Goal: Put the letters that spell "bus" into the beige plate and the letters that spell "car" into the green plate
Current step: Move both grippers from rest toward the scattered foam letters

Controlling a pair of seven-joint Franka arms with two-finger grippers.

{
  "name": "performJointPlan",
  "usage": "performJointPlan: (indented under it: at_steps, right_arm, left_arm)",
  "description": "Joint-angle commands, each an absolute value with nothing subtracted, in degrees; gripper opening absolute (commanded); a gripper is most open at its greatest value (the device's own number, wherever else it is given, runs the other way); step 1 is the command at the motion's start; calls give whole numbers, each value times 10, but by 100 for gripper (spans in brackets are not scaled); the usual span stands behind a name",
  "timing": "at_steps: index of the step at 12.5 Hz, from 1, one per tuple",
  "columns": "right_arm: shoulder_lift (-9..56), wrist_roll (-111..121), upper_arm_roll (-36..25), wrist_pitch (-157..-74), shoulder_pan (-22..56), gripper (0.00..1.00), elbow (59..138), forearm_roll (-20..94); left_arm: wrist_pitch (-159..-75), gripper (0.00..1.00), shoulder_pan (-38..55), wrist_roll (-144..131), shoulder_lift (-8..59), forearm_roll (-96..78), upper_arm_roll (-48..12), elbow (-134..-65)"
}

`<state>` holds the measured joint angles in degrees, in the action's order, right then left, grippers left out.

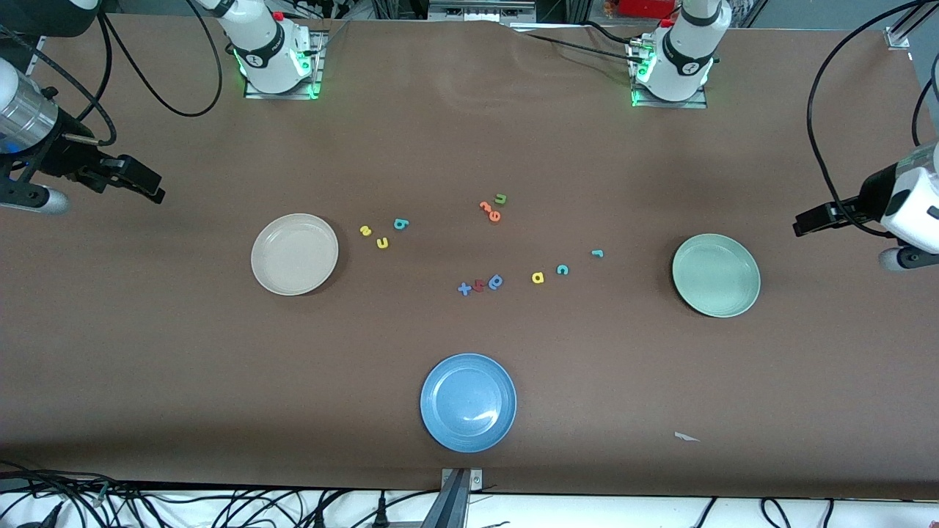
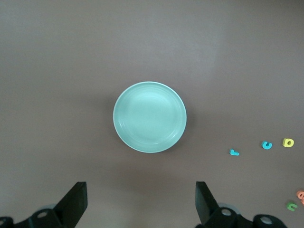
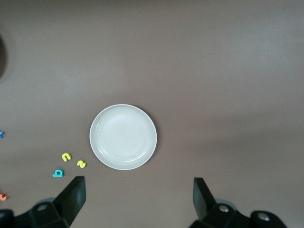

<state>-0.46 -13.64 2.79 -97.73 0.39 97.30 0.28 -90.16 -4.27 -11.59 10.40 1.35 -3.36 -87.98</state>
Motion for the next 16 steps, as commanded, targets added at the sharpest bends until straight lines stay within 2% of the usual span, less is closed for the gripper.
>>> performJointPlan:
  at_steps: [1, 7, 10, 13, 16]
  right_arm:
    - [-5, -134, 27, -969, 6, 100, 965, 8]
    - [-4, -135, 27, -962, 6, 100, 966, 8]
    - [9, -138, 27, -940, 31, 100, 970, 8]
    - [52, -142, 27, -947, 75, 100, 972, 9]
    - [90, -250, 27, -975, 132, 100, 984, 9]
  left_arm:
    - [-906, 100, -41, -171, 125, -4, -64, -889]
    - [-973, 99, -40, -326, 208, -4, -131, -903]
    - [-1101, 98, -40, -416, 228, -4, -159, -981]
    - [-1229, 96, -19, -474, 229, -2, -173, -1079]
    - [-1339, 95, -5, -501, 231, -2, -175, -1163]
